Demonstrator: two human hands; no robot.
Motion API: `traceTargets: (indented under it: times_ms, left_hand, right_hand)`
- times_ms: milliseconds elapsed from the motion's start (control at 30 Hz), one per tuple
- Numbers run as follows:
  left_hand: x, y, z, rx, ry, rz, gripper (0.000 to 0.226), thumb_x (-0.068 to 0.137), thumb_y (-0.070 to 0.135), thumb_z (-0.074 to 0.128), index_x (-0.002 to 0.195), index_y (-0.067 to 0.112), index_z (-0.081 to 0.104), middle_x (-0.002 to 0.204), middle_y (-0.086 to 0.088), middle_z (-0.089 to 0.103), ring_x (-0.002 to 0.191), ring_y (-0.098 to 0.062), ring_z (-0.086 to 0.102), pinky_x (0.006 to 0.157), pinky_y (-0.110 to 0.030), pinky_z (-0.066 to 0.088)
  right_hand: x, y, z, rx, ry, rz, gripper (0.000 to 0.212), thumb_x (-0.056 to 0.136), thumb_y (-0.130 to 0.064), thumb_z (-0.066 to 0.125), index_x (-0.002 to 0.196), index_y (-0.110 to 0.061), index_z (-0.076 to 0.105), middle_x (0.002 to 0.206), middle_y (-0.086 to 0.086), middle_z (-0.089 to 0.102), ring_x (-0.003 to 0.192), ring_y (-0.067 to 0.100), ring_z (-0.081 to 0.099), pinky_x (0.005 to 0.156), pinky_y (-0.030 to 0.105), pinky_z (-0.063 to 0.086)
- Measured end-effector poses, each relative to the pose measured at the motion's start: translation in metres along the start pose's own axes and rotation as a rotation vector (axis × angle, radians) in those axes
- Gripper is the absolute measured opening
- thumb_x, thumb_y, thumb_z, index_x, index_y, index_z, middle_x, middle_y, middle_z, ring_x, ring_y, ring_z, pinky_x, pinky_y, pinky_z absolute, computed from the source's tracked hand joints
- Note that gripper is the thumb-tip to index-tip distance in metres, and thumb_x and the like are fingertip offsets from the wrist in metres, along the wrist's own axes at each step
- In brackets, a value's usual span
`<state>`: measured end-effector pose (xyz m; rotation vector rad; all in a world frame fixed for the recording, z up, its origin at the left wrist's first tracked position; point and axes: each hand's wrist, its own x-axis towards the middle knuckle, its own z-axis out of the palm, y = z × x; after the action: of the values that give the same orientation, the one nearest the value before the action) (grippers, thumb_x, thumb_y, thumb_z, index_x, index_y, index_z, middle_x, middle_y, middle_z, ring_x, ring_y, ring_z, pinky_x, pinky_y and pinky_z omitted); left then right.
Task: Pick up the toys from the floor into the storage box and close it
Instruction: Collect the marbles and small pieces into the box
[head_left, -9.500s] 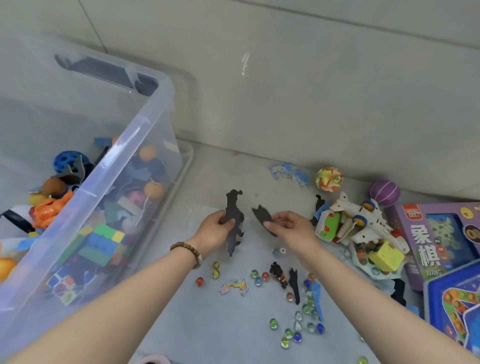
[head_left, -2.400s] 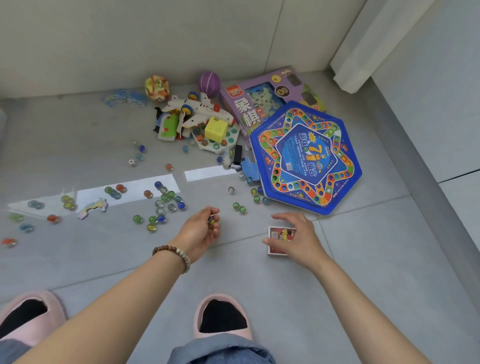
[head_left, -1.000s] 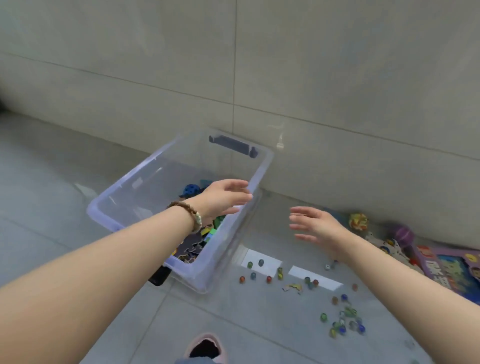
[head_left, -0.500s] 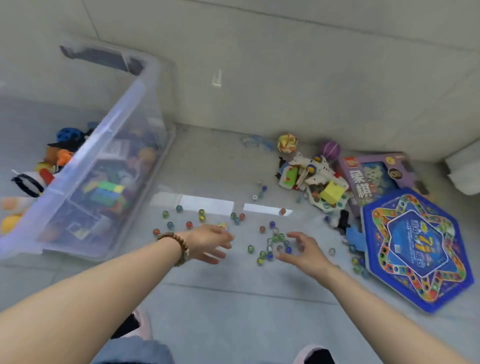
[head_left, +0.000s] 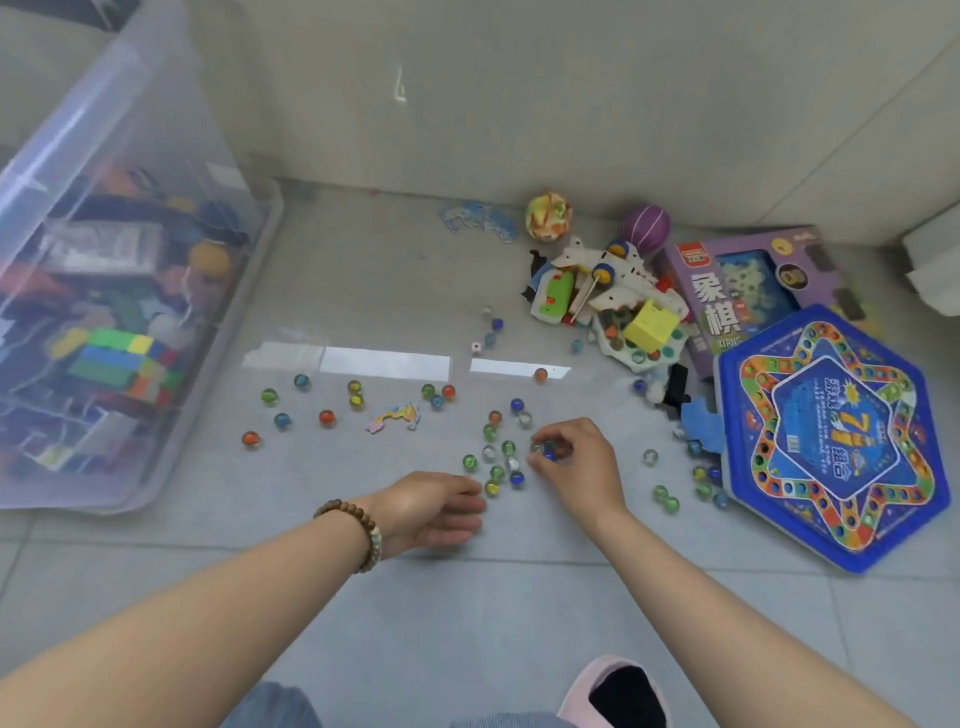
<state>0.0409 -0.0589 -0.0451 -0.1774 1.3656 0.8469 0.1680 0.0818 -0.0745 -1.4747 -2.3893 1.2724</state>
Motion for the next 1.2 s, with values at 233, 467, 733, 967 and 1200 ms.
traceTargets:
  times_ms: [233,467,733,967,1200]
  left_hand:
    - [0.001,0.002,-0.003,-0.225,-0.081,-0.060,0.046,0.101,0.038,0.031,0.114,0.002,0.056,0.112,-0.015,0.063,0.102,-0.029,0.061,0.085,-0.036,0.051]
    - [-0.006,0.002,-0.018,-0.438,0.033,0.038,0.024,0.099,0.022,0.042,0.089,0.006,0.057,0.077,-0.008,0.057,0.068,-0.018,0.056,0.051,-0.024,0.056]
    - [-0.012,0.005,-0.060,-0.406,0.168,0.113,0.031,0.098,0.027,0.043,0.074,0.011,0.053,0.064,-0.001,0.048,0.046,-0.008,0.047,0.040,-0.015,0.046]
    - [-0.011,0.021,-0.070,-0.449,0.174,0.181,0.029,0.098,0.026,0.044,0.075,0.011,0.053,0.062,-0.001,0.047,0.041,-0.007,0.049,0.041,-0.014,0.046]
    - [-0.002,0.042,-0.087,-0.497,0.194,0.232,0.030,0.098,0.025,0.043,0.073,0.010,0.052,0.055,0.000,0.049,0.040,-0.007,0.048,0.040,-0.015,0.046]
  right_hand:
    - [-0.014,-0.036,-0.005,0.246,-0.084,-0.058,0.019,0.073,-0.009,0.076,0.086,-0.019,0.069,0.097,-0.001,0.061,0.073,0.009,0.057,0.065,0.003,0.042]
    - [-0.040,-0.021,0.013,0.259,-0.032,-0.123,0.033,0.074,-0.031,0.076,0.104,-0.031,0.062,0.112,-0.010,0.050,0.096,0.005,0.051,0.079,0.008,0.040]
    - [-0.027,-0.026,0.065,-0.007,0.144,-0.175,0.063,0.061,-0.059,0.074,0.115,-0.032,0.056,0.115,-0.011,0.044,0.106,0.008,0.038,0.096,0.022,0.030]
    - [-0.006,-0.039,0.093,-0.201,0.187,-0.325,0.075,0.066,-0.069,0.058,0.132,-0.037,0.041,0.132,-0.001,0.042,0.121,0.014,0.035,0.100,0.029,0.030]
    - [0.030,-0.057,0.104,-0.379,0.222,-0.518,0.071,0.074,-0.066,0.053,0.136,-0.035,0.039,0.142,0.001,0.029,0.134,0.022,0.026,0.111,0.040,0.017]
